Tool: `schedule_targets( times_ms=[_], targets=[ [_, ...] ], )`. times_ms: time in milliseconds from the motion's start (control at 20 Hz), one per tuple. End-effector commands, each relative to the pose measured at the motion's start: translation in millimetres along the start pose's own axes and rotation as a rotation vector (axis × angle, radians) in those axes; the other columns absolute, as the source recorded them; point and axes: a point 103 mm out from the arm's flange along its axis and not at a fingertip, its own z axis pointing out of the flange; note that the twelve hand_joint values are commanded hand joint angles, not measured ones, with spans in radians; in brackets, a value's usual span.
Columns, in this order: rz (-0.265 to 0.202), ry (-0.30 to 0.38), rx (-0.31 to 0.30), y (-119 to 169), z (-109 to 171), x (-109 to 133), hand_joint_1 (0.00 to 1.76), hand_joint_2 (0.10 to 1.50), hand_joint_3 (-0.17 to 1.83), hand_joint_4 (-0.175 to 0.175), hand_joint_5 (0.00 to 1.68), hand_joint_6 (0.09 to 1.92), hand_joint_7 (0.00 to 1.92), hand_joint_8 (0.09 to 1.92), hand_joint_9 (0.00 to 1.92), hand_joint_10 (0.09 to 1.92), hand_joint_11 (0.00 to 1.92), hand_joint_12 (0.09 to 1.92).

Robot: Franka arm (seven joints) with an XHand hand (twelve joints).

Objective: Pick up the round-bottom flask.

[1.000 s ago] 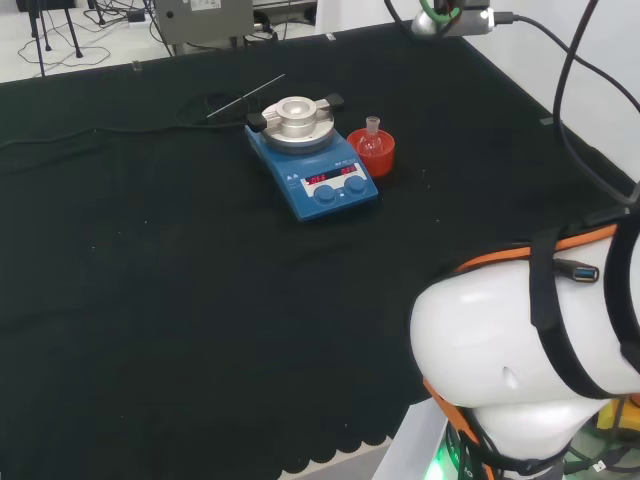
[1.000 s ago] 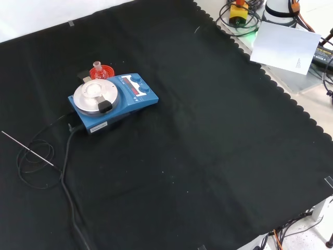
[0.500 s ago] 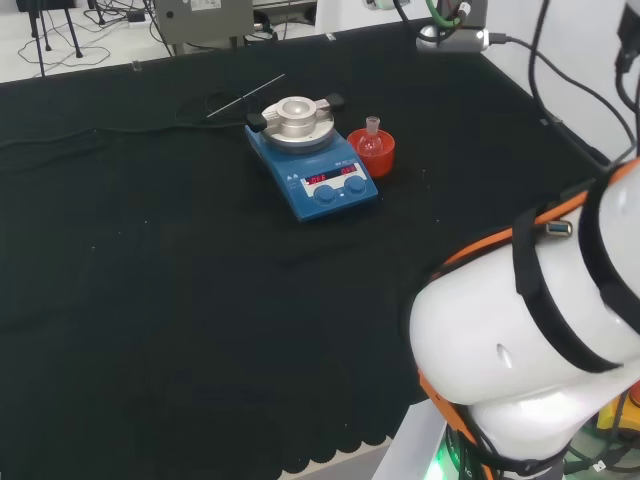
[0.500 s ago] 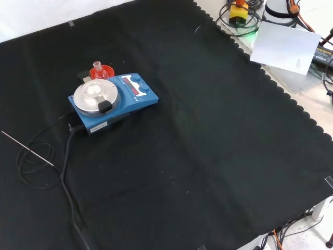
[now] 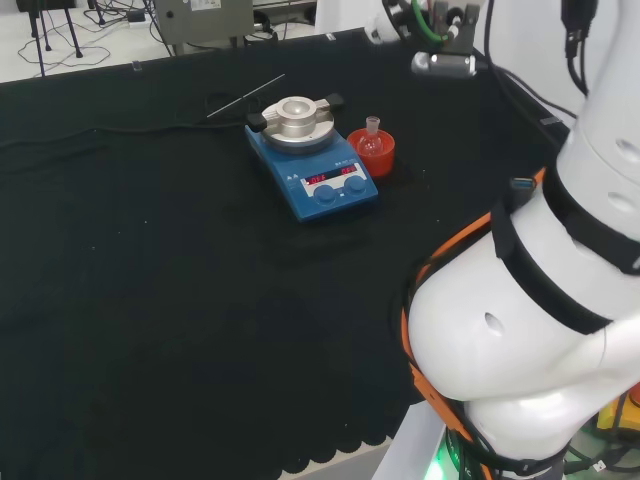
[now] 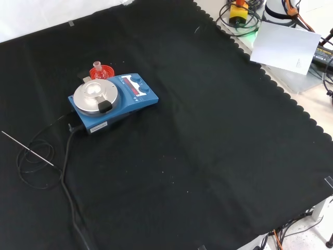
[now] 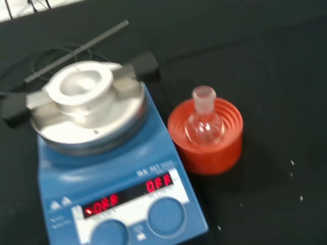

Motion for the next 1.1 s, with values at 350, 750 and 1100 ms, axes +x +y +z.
schedule_targets(
  times_ms=[350,750,1100],
  targets=[
    [0.017,0.123,-0.051,97.6,62.4,-24.2,0.43,1.24,0.15,-0.076,0.40,0.09,0.07,0.59,0.15,0.76,0.00,1.06],
    [0.055,0.204,-0.028,118.7,95.6,-33.8,0.48,1.21,0.17,-0.085,0.42,0.09,0.09,0.62,0.18,0.77,0.00,1.12],
    [0.094,0.292,-0.022,128.3,112.6,-44.3,0.55,1.16,0.16,-0.088,0.43,0.09,0.09,0.63,0.19,0.77,0.00,1.13]
  ],
)
